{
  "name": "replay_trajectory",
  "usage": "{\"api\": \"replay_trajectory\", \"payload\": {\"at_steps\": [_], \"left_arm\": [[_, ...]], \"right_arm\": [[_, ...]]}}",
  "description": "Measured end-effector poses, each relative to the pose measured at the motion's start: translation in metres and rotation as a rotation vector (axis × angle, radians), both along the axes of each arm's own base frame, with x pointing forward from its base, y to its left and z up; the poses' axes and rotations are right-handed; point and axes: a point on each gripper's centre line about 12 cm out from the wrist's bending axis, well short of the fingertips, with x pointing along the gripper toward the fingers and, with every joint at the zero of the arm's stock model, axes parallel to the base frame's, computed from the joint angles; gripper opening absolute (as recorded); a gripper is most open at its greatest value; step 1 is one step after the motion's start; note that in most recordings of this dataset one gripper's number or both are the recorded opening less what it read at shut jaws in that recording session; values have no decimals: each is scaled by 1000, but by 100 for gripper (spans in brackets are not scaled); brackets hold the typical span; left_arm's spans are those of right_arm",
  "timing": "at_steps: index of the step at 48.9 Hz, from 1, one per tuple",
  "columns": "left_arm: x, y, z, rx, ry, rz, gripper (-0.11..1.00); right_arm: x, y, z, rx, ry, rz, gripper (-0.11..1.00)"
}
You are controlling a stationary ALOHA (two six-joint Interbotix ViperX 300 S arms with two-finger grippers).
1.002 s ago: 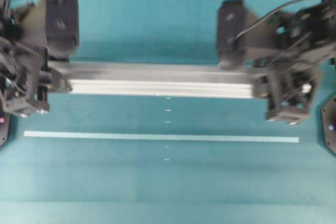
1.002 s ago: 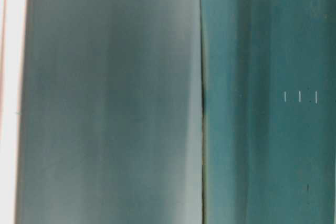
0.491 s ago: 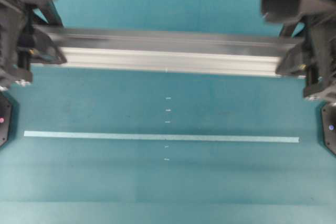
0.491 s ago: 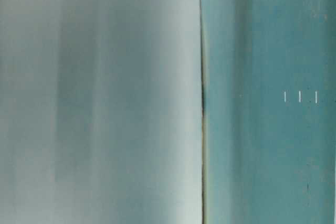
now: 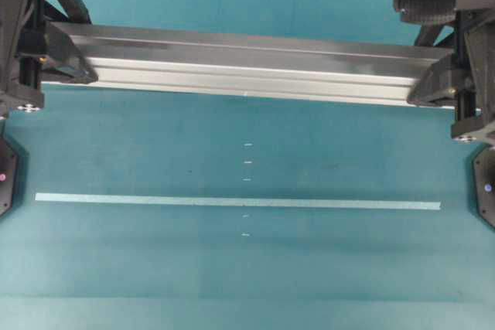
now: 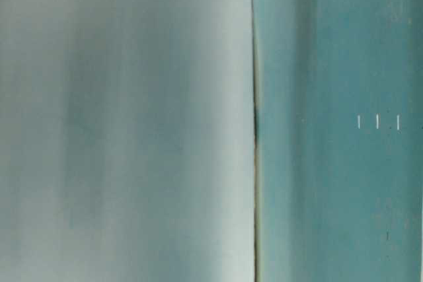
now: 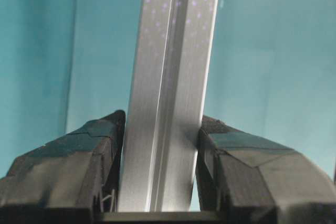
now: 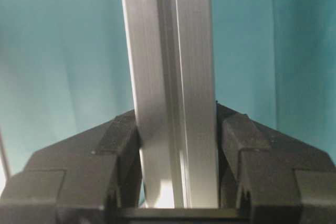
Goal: Lift the metal rail with both hands.
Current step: 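Lift the rail with both grippers and rotate it parallel to the strip, then lower the held rail with both grippers toward the table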
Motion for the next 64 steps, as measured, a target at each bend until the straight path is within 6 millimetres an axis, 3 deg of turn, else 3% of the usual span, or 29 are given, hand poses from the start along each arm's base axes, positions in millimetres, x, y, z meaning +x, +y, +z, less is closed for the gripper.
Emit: {"api": "replay_trajectory", "payload": {"at_steps": [7, 12, 21, 35, 52, 64], "left_arm": [[1, 0, -4, -2, 12, 1, 32], [5, 2, -19, -6, 56, 4, 32], [16, 3, -63, -10, 122, 3, 32], [15, 3, -129, -15, 204, 0, 32], [13, 3, -197, -19, 262, -3, 32], [15, 3, -242, -19, 266, -5, 32]], "right_arm": [[1, -2, -6, -12, 17, -5, 38], [3, -2, -17, -13, 54, -7, 38], [7, -2, -52, -12, 131, -5, 38], [18, -3, -123, -10, 186, -3, 38], [20, -3, -170, -12, 188, -4, 38], [17, -2, -222, -15, 177, 6, 38]]}}
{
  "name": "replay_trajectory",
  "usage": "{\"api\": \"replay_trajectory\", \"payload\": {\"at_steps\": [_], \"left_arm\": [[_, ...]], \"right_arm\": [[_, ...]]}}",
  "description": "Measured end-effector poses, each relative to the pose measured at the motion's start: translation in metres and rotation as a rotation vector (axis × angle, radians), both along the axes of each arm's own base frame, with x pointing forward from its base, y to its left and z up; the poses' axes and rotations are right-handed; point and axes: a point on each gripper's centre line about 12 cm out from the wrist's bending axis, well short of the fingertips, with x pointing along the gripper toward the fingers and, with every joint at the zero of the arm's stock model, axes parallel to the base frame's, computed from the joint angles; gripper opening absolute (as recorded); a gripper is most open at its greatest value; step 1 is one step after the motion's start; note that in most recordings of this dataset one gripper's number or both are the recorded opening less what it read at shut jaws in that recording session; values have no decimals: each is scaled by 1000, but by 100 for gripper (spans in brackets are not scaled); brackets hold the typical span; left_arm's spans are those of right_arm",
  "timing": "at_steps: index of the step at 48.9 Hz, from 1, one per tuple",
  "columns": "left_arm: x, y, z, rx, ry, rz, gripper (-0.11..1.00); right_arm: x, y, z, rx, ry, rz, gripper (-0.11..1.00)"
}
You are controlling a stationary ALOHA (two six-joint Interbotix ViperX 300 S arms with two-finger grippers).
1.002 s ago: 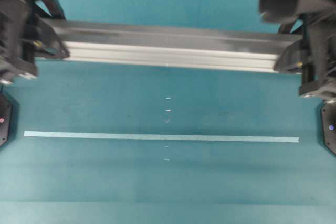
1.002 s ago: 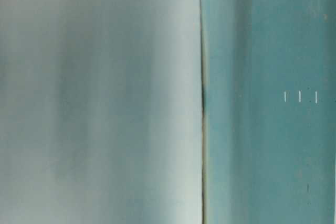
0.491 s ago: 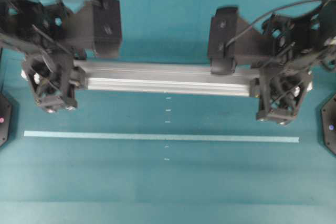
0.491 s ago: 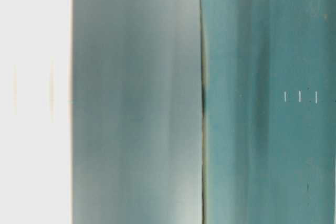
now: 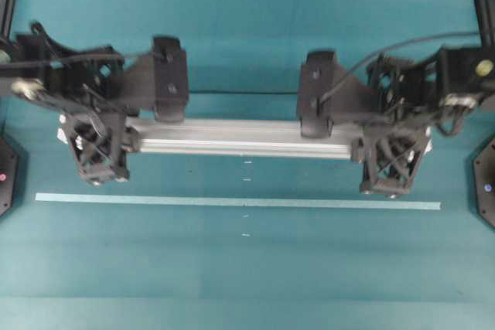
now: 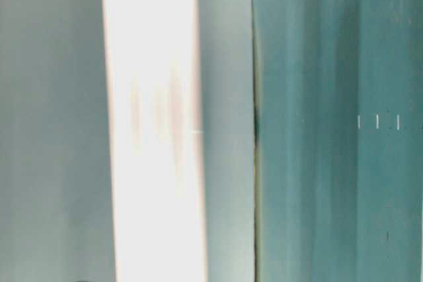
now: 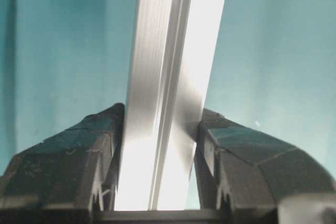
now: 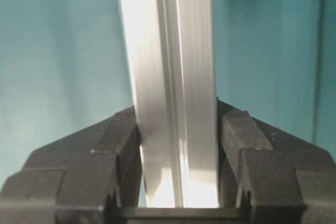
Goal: Lift the metal rail with both hands.
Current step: 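Lower the held rail with both grippers toward the table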
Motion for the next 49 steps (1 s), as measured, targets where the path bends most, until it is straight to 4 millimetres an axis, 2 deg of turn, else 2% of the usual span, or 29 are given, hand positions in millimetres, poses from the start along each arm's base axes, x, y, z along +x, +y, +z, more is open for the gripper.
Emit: {"api": "replay_trajectory", "payload": {"at_steps": [9, 15, 21, 38, 49], "left_arm": [[4, 0, -37, 0, -1, -5, 32], [9, 0, -53, -1, -5, -7, 32], [10, 0, -68, -2, 6, -9, 32], [9, -16, -110, -25, 22, 4, 32], [9, -20, -118, -27, 29, 1, 32]], "right_arm": [[1, 3, -37, -2, 0, 13, 38], [1, 6, -59, -4, 14, 26, 38], [2, 9, -73, -4, 20, 37, 38], [7, 19, -106, -6, 5, 62, 38], [10, 22, -112, -5, 5, 68, 38]]}}
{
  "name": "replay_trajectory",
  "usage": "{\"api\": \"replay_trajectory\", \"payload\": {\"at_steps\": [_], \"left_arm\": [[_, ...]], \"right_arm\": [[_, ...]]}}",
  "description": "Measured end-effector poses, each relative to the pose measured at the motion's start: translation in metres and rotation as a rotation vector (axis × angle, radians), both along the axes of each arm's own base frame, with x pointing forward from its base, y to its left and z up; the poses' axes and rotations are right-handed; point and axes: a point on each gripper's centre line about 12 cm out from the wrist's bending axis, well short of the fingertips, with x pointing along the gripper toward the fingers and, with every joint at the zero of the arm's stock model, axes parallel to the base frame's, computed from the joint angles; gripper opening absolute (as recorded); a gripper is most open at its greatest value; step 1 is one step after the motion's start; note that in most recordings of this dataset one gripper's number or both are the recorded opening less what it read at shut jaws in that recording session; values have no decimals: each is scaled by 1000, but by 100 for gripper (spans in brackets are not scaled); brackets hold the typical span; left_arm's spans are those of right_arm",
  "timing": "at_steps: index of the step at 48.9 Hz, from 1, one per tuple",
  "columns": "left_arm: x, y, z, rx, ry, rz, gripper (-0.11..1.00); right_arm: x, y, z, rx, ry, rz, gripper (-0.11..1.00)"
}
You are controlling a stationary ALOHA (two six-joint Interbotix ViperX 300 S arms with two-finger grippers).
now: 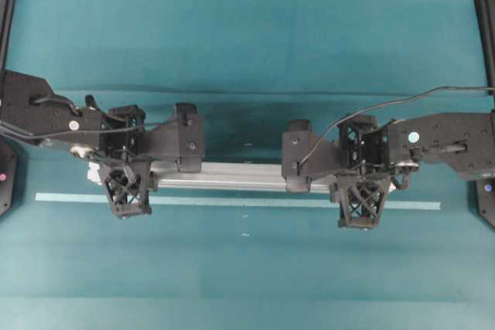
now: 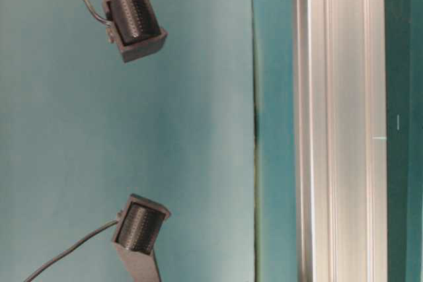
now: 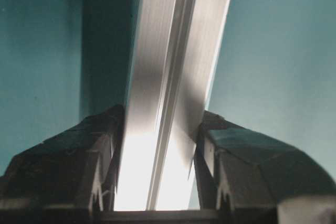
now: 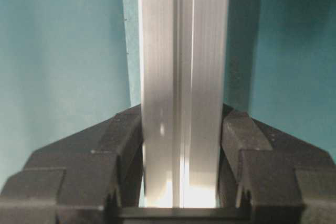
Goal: Lift the metal rail with both hands.
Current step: 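Lower the held rail with both grippers toward the table, then hold the rail with both grippers just above the light strip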
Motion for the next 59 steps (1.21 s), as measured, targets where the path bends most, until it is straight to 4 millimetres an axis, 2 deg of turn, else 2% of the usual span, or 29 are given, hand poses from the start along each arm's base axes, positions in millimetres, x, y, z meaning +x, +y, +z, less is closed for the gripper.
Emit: {"api": "replay_trajectory", "payload": {"at_steps": [18, 59], "left_arm": [[4, -8, -15, -11, -4, 13, 32], [4, -8, -19, -10, -9, 12, 32]], "right_arm": [[-9, 5, -13, 2, 0, 12, 38], [-14, 4, -32, 1, -31, 10, 38]]}}
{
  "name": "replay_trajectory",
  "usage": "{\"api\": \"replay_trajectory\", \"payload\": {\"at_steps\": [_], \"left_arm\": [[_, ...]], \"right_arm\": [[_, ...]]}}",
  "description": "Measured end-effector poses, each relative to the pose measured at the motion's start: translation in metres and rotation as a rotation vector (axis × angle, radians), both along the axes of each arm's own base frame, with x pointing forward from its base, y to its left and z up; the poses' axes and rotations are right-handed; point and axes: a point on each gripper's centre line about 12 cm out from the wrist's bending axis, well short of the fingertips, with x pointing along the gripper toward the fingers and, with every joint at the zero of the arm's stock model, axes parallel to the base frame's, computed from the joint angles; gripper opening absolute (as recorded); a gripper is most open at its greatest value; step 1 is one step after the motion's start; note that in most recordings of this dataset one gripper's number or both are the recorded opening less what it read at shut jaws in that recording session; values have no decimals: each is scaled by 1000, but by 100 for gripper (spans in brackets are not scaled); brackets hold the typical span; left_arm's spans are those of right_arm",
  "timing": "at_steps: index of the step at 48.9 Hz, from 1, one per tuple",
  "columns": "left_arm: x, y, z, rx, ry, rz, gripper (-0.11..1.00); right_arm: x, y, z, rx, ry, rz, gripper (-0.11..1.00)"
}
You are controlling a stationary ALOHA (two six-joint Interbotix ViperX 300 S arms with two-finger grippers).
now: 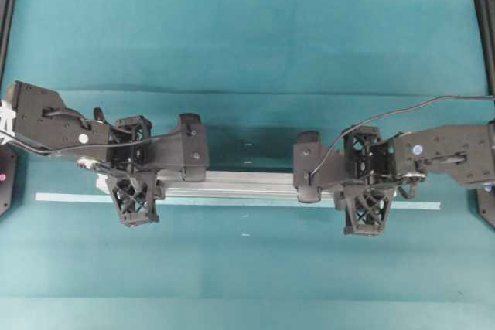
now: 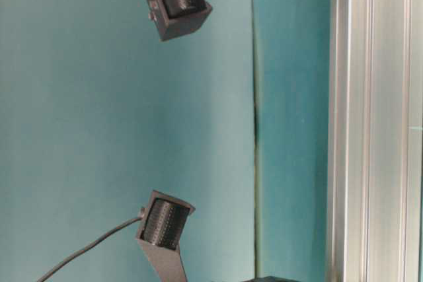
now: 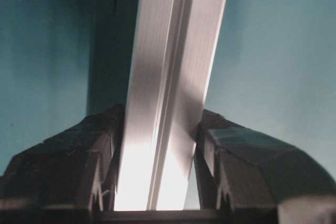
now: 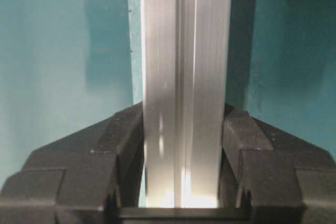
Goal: Lift the metal rail with both hands.
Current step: 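Hold the rail with both grippers just above the light strip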
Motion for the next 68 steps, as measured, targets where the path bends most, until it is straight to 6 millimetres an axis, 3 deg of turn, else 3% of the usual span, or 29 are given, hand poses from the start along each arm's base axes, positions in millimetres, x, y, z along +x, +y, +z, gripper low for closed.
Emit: {"api": "replay_trajectory", "payload": {"at_steps": [58, 60, 65, 68], "left_arm": [[3, -6, -2, -4, -78, -17, 32], [3, -6, -2, -4, -86, -18, 32], [4, -8, -2, -7, -101, -18, 33], [5, -9, -2, -12, -106, -8, 48]], "right_arm": [[-3, -4, -5, -2, -5, -8, 38], [-3, -4, -5, -2, -5, -7, 42], [-8, -5, -12, -3, 20, -10, 72], [-8, -5, -13, -3, 24, -10, 87]]}}
